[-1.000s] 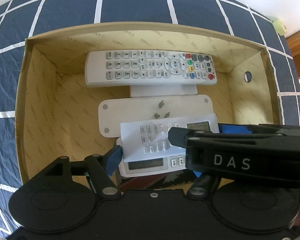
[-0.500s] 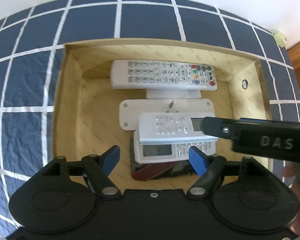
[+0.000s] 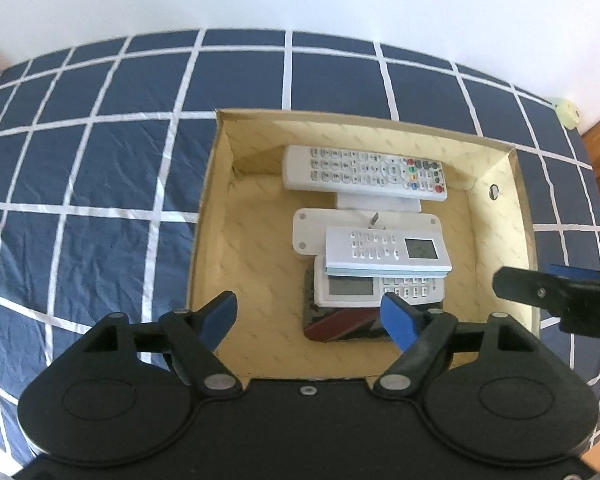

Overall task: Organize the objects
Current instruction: 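Raise the open right gripper out of the box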

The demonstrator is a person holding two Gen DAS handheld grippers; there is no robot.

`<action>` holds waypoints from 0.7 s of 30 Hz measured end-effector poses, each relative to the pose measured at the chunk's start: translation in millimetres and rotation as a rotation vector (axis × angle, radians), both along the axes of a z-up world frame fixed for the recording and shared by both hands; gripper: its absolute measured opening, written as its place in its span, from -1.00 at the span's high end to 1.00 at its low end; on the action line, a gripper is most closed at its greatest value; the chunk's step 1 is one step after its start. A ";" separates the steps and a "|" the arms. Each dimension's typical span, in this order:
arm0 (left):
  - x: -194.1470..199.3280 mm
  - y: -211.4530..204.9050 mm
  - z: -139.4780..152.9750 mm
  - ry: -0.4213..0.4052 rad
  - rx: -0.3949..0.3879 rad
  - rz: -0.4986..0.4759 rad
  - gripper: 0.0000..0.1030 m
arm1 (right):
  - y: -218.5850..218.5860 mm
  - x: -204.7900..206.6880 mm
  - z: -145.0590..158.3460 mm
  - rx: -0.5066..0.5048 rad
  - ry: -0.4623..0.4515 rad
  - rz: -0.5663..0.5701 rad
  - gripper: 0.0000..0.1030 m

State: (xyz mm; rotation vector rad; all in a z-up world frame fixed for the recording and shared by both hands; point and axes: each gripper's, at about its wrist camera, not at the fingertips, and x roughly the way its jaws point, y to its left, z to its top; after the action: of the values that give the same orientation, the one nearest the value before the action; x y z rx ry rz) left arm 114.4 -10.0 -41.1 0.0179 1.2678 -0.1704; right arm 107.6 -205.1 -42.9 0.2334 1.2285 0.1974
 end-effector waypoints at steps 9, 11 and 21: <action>-16.3 2.7 21.3 -0.058 0.027 -0.013 -0.85 | -9.8 -23.8 12.2 -0.010 -0.018 -0.032 -0.80; -18.9 3.9 24.6 -0.064 0.031 -0.013 -0.91 | -11.7 -27.4 13.7 -0.013 -0.019 -0.037 -0.87; -29.8 8.5 35.5 -0.089 0.054 -0.023 -1.00 | -17.7 -42.4 20.7 -0.032 -0.024 -0.044 -1.00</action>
State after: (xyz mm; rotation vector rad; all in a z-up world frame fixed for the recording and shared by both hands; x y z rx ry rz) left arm 84.6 -1.5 -5.7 0.0855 1.1835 -0.1531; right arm 65.1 -222.8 -22.3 0.2291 1.2008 0.1422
